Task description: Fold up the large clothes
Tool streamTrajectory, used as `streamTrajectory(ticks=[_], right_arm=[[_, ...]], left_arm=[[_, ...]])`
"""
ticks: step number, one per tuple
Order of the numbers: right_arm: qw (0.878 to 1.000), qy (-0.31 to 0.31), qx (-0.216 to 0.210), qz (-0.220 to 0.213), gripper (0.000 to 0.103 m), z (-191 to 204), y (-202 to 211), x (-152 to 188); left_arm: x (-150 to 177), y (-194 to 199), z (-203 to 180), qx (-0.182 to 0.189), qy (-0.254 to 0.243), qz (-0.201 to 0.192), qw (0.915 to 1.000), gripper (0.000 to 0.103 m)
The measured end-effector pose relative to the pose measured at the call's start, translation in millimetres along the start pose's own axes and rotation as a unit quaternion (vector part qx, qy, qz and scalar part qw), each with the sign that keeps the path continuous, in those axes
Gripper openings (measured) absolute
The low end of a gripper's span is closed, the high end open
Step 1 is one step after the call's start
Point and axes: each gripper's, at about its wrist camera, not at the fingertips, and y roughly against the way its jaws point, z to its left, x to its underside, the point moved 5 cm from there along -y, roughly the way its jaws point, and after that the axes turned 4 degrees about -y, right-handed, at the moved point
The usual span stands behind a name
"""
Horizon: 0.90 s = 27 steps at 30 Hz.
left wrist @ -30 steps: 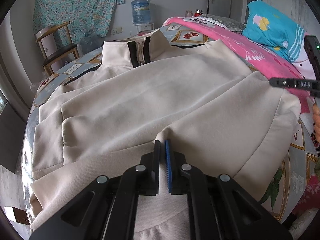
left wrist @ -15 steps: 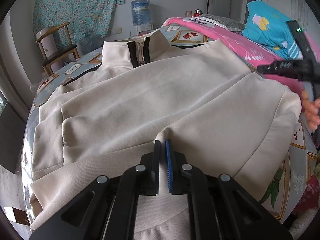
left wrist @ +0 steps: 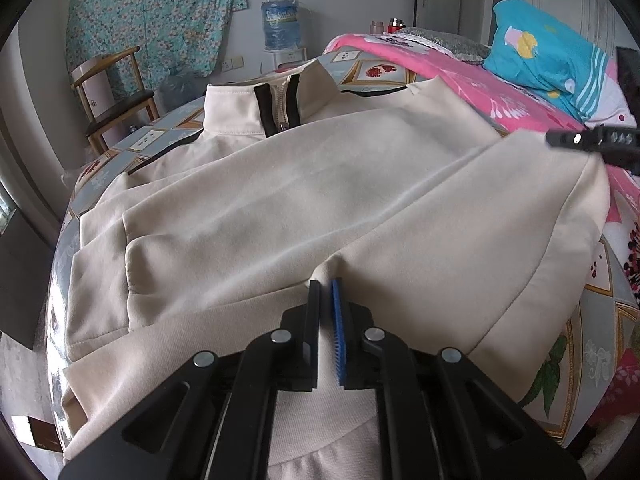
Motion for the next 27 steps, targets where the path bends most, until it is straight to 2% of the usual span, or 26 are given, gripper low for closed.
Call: streamTrajectory(ticks=[1,2,4,6,8,10,11,12,15,19,22,25,27], right_arm=[[1.000,-0.005,0.005,-0.005,0.010,-3.9,-1.5,-3.2],[1.000,-0.012,0.015,-0.006,0.003,-9.1,-4.2,-4.2],[0.997,-0.038,0.071,-0.011,0.003,-35.2,-12.2,-12.1],[0.994,-0.062,0.087,-0.017,0.006,-51.5,-9.0,-16.5],[0.994,-0.051,0.094,-0.034,0.008,-49.1,5.8,-21.2],[0.995,-0.017,0.090,-0.036,0.028,-29.5,14.2,-22.4],[0.996,0.002,0.081,-0.031,0.044,-16.6,15.6,-20.0],[0.997,0.029,0.062,-0.021,0.047,6.1,15.2,-13.5],[0.996,0.090,0.004,0.016,0.047,61.7,4.3,13.2],[0.986,0.153,-0.041,0.050,0.046,121.4,-17.4,48.8],[0.980,0.185,-0.026,0.073,0.046,139.0,-42.8,65.7],[0.976,0.201,0.022,0.084,0.044,133.6,-68.4,70.9],[0.978,0.189,0.023,0.086,0.043,133.1,-69.6,67.3]], left_arm=[[0.3,0.1,-0.3,0.000,-0.001,-0.001,1.0000,0.008],[1.0,0.3,-0.3,-0.001,-0.003,-0.001,1.0000,0.008],[1.2,-0.3,0.2,-0.001,-0.006,-0.001,1.0000,0.008],[0.8,-0.6,0.3,0.001,-0.007,0.001,1.0000,0.008],[1.0,-0.4,0.5,0.001,-0.007,0.000,1.0000,0.008],[0.8,-0.4,0.9,0.001,-0.004,-0.001,1.0000,0.008],[1.3,-0.1,0.9,0.001,-0.003,-0.002,1.0000,0.008],[1.3,0.1,1.2,0.002,0.000,-0.004,1.0000,0.008],[1.6,-0.1,2.2,0.005,0.007,-0.007,0.9999,0.008],[0.9,-1.1,2.2,0.008,0.007,-0.003,0.9999,0.008],[1.7,-1.1,4.1,0.016,0.015,-0.004,0.9997,0.008],[3.2,-1.2,6.0,0.024,0.028,-0.007,0.9993,0.008],[3.5,-1.5,7.5,0.031,0.034,-0.007,0.9989,0.008]])
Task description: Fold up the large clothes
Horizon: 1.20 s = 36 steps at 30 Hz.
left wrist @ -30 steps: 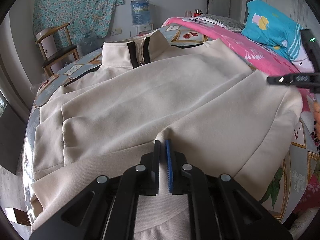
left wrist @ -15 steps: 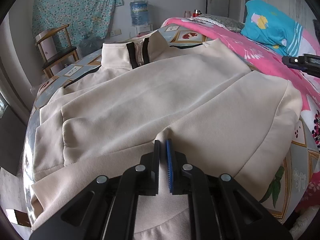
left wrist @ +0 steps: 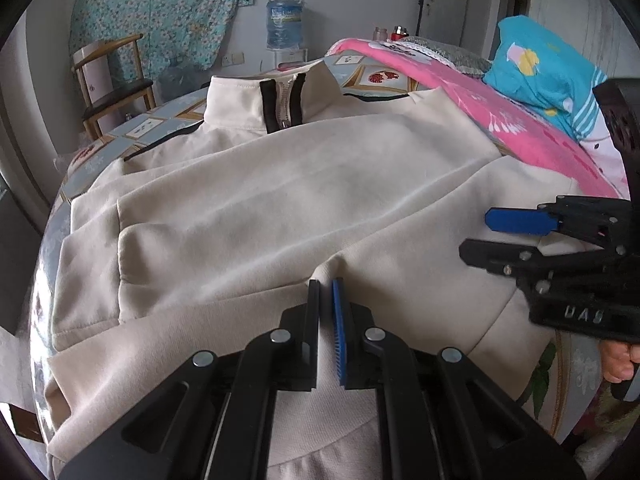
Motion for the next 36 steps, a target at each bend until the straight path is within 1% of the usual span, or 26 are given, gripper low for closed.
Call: streamTrajectory(ticks=[3,6,9,12,14,17,19,21,23,28,30,32,33,35,36], right_arm=[[0.999,0.001,-0.024,-0.021,0.043,9.7,20.3,-1.7],[0.998,0.010,-0.058,-0.023,0.043,24.2,27.3,7.4],[0.998,0.021,-0.053,-0.006,0.043,33.8,10.8,15.1],[0.999,0.014,-0.052,-0.005,0.043,33.1,-4.0,15.5],[0.998,0.007,-0.054,-0.007,0.043,32.8,-0.4,12.1],[0.998,0.022,-0.061,-0.023,0.043,40.7,9.6,10.6],[0.998,0.031,-0.059,-0.014,0.043,46.0,5.2,16.4],[0.998,0.026,-0.058,-0.007,0.043,46.5,-3.0,21.2],[0.998,0.021,-0.062,-0.011,0.044,44.9,-5.1,22.5],[0.998,0.027,-0.057,-0.017,0.044,46.1,-5.6,24.5],[0.998,0.027,-0.055,-0.017,0.043,46.7,-5.8,25.1],[0.998,0.028,-0.055,-0.017,0.043,46.6,-5.5,25.9],[0.998,0.028,-0.056,-0.016,0.043,46.0,-5.2,26.1],[0.998,0.028,-0.056,-0.015,0.043,45.9,-4.9,25.9],[0.998,0.028,-0.057,-0.016,0.043,45.8,-4.6,26.0]], left_arm=[[0.4,0.1,1.9,0.009,0.008,0.000,0.9999,0.008],[0.8,0.3,3.0,0.015,0.014,-0.002,0.9998,0.008],[1.7,0.8,4.8,0.023,0.019,-0.005,0.9995,0.008],[2.1,1.0,6.4,0.030,0.027,-0.007,0.9992,0.008],[2.3,1.3,7.3,0.034,0.032,-0.007,0.9989,0.008],[3.2,1.5,8.4,0.039,0.038,-0.009,0.9985,0.008],[3.5,1.6,9.0,0.042,0.040,-0.011,0.9983,0.008],[3.7,2.0,9.7,0.046,0.042,-0.010,0.9980,0.009],[3.5,2.0,11.1,0.050,0.045,-0.009,0.9977,0.009],[2.3,5.4,14.0,0.067,0.061,-0.007,0.9959,0.010],[1.3,12.7,16.3,0.071,0.070,-0.007,0.9950,0.014],[0.8,27.9,20.3,0.072,0.076,-0.020,0.9943,0.019],[2.6,41.0,23.8,0.074,0.082,-0.031,0.9934,0.024],[8.3,58.2,28.5,0.077,0.089,-0.042,0.9922,0.031],[15.5,70.0,32.6,0.076,0.096,-0.045,0.9915,0.032]])
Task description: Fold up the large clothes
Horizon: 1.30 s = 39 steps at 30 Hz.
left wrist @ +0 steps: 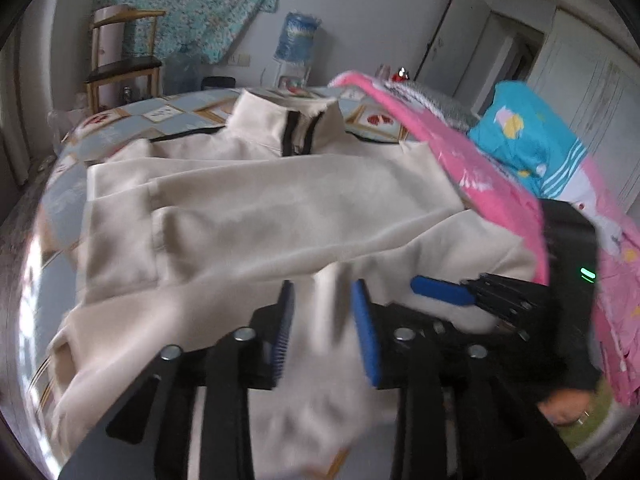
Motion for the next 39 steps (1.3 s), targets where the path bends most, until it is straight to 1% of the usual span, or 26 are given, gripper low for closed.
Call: streamTrajectory(ticks=[4,6,9,11,13,14,15,17,20,22,23,24,25,26,27,29,32,35,36,39], right_arm=[[1.000,0.000,-0.003,0.000,0.043,-0.6,0.6,0.3],[1.000,0.001,-0.004,0.001,0.043,-0.5,0.7,0.3],[1.000,0.001,-0.005,0.002,0.043,-0.9,0.7,0.3],[1.000,0.000,-0.006,0.002,0.043,-1.0,0.7,0.3],[1.000,-0.001,-0.006,0.002,0.043,-0.8,0.5,0.1],[1.000,0.000,-0.006,0.003,0.043,-0.8,0.5,0.1],[1.000,0.001,-0.006,0.003,0.043,-0.8,0.4,-0.2],[1.000,0.002,-0.006,0.005,0.043,-0.4,0.4,-0.1],[1.000,0.001,-0.006,0.007,0.043,-0.1,0.2,-0.2],[1.000,0.001,-0.006,0.007,0.043,-0.2,0.1,-0.2],[1.000,0.001,-0.006,0.007,0.043,-0.7,0.3,-0.5],[1.000,0.001,-0.005,0.007,0.043,-0.5,0.4,-0.4],[1.000,0.001,-0.005,0.008,0.043,-0.6,0.5,-0.5],[1.000,0.002,-0.005,0.008,0.043,-0.6,0.6,-0.4],[1.000,0.002,-0.005,0.008,0.043,-0.6,0.7,-0.2],[1.000,0.002,-0.005,0.009,0.043,-0.2,0.7,-0.2],[1.000,0.002,-0.005,0.009,0.043,-0.3,1.0,0.0],[1.000,0.003,-0.004,0.010,0.043,-0.3,1.0,0.3],[1.000,0.002,-0.004,0.010,0.043,-0.4,1.1,0.5],[1.000,0.001,-0.004,0.009,0.043,-0.5,1.1,0.0]], left_arm=[[29.6,33.5,16.9,-0.007,0.042,0.001,0.9991,0.033],[43.8,40.3,27.6,-0.010,0.065,0.003,0.9978,0.033],[58.3,38.6,46.7,-0.035,0.093,0.012,0.9950,0.033],[68.0,38.3,69.5,-0.058,0.123,0.014,0.9907,0.033],[73.9,46.2,87.2,-0.050,0.161,0.006,0.9856,0.032],[74.6,50.7,93.8,-0.055,0.174,0.003,0.9832,0.032],[76.6,58.4,101.4,-0.061,0.185,0.000,0.9808,0.029],[76.7,71.6,107.8,-0.069,0.193,-0.010,0.9787,0.029],[66.2,84.5,106.9,-0.075,0.178,-0.026,0.9808,0.029],[56.7,87.1,108.0,-0.078,0.169,-0.037,0.9819,0.035],[51.6,83.8,111.0,-0.081,0.169,-0.034,0.9817,0.039],[48.9,79.5,115.3,-0.088,0.171,-0.025,0.9809,0.039],[46.5,71.7,120.7,-0.093,0.177,-0.007,0.9798,0.039],[45.5,66.9,124.3,-0.088,0.181,0.007,0.9794,0.039],[47.0,58.1,128.2,-0.079,0.189,0.028,0.9785,0.039],[52.4,46.2,132.9,-0.063,0.204,0.058,0.9753,0.039],[58.3,45.6,138.8,-0.035,0.229,0.063,0.9708,0.039],[60.0,46.8,148.4,-0.001,0.259,0.066,0.9637,0.039],[60.2,44.8,150.5,0.004,0.263,0.069,0.9624,0.039],[55.9,42.0,152.3,0.009,0.259,0.066,0.9636,0.039]])
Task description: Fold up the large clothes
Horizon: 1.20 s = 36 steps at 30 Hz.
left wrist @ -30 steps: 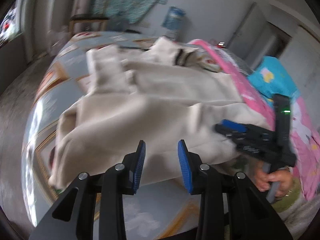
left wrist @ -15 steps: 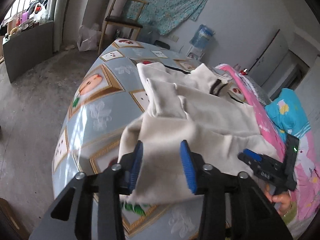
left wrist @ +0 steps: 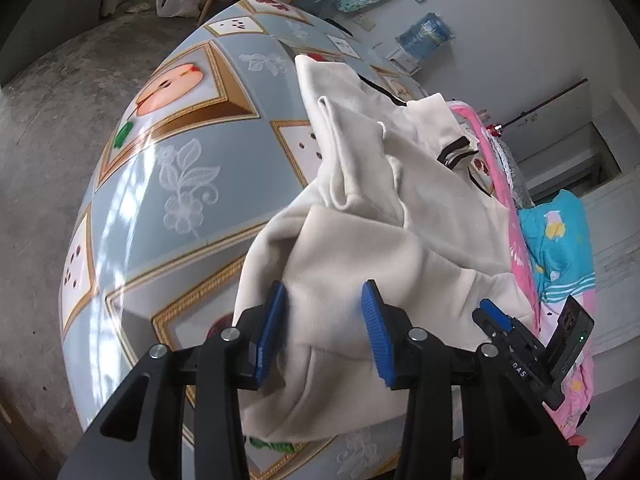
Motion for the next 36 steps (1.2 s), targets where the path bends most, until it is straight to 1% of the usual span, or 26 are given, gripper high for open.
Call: streamTrajectory(ticks=[1,2,3,5,7,8,9,11,13,14,15,17,18,19,20,22,23,25,26,27,28,29,30,32,34,36], right_arm=[[1.000,0.000,0.000,0.000,0.043,0.1,0.1,0.0],[1.000,-0.001,0.000,0.000,0.043,0.1,0.1,0.1],[1.000,0.000,0.000,0.000,0.043,0.0,0.2,0.1],[1.000,0.000,0.000,0.000,0.043,0.0,-0.1,0.0],[1.000,0.001,0.000,0.001,0.043,0.5,-0.1,-0.3],[1.000,0.001,0.001,0.001,0.043,0.7,-0.2,-0.3],[1.000,0.001,0.001,0.001,0.043,0.7,-0.1,-0.2],[1.000,0.001,0.000,0.000,0.043,0.8,-0.3,0.2],[1.000,0.001,0.001,0.000,0.043,0.8,-0.3,0.2],[1.000,0.001,0.001,0.000,0.043,0.6,-0.2,0.4],[1.000,0.001,0.000,0.001,0.043,0.4,-0.2,0.5],[1.000,0.001,0.000,0.000,0.043,0.5,-0.1,0.5],[1.000,0.001,0.001,0.000,0.043,0.3,0.0,0.5],[1.000,0.001,0.000,0.000,0.043,0.2,0.1,0.4],[1.000,0.001,0.000,0.000,0.043,0.6,0.1,0.0],[1.000,0.002,0.001,0.000,0.043,0.3,0.2,-0.1],[1.000,0.002,0.000,0.001,0.043,0.3,0.2,-0.1],[1.000,0.001,0.000,0.000,0.043,0.3,0.7,-0.3],[1.000,0.000,0.000,0.000,0.043,0.5,0.7,-0.4],[1.000,0.000,0.000,0.000,0.043,0.8,0.6,-0.5],[1.000,-0.001,0.001,0.000,0.043,0.9,0.7,-0.3],[1.000,0.000,0.001,-0.001,0.043,1.3,0.7,-0.3],[1.000,0.000,0.001,-0.001,0.043,1.2,0.6,-0.3],[1.000,0.002,0.000,0.000,0.043,1.5,0.5,-0.7],[1.000,0.001,-0.001,-0.001,0.043,1.3,0.4,-0.7],[1.000,0.000,-0.001,-0.002,0.043,1.2,0.6,-0.6]], left_arm=[[-0.9,-0.6,-1.3,-0.003,-0.003,0.000,1.0000,0.039],[-0.1,-0.3,-3.2,-0.010,-0.010,-0.002,0.9999,0.034],[0.3,-1.2,-5.1,-0.017,-0.019,-0.004,0.9997,0.024],[3.4,4.3,-8.8,-0.040,-0.041,-0.019,0.9982,0.012],[4.3,16.4,-14.5,-0.052,-0.054,-0.049,0.9960,0.010],[5.4,28.1,-22.9,-0.067,-0.076,-0.076,0.9919,0.010],[5.7,32.6,-28.1,-0.078,-0.091,-0.090,0.9887,0.009],[8.4,37.0,-34.4,-0.117,-0.118,-0.110,0.9800,0.008],[7.4,29.2,-22.7,-0.152,-0.111,-0.107,0.9763,0.007],[6.0,25.9,-8.8,-0.183,-0.096,-0.107,0.9726,0.006],[3.8,24.8,6.0,-0.190,-0.072,-0.105,0.9734,0.006],[-1.4,33.6,32.4,-0.167,-0.001,-0.113,0.9794,0.006],[-3.6,38.5,33.0,-0.159,0.006,-0.122,0.9798,0.006],[-6.2,45.2,28.6,-0.152,-0.001,-0.134,0.9793,0.006],[-9.0,51.7,16.2,-0.141,-0.023,-0.148,0.9786,0.006],[-8.9,52.4,-8.1,-0.099,-0.054,-0.154,0.9817,0.006],[-7.3,46.8,-27.1,-0.067,-0.077,-0.146,0.9840,0.006],[-1.5,29.9,-50.0,-0.043,-0.112,-0.121,0.9854,0.008],[2.0,17.8,-59.0,-0.045,-0.130,-0.104,0.9850,0.010],[5.7,1.4,-63.3,-0.072,-0.150,-0.082,0.9827,0.010],[7.4,-11.7,-59.9,-0.113,-0.159,-0.065,0.9787,0.010],[9.0,-22.2,-53.3,-0.156,-0.157,-0.049,0.9739,0.010],[7.6,-26.2,-46.2,-0.173,-0.143,-0.048,0.9733,0.009],[3.8,-17.8,-49.6,-0.162,-0.131,-0.070,0.9756,0.009],[1.8,-12.2,-67.8,-0.137,-0.147,-0.087,0.9757,0.009],[8.4,-15.0,-100.5,-0.078,-0.179,-0.088,0.9767,0.010]])
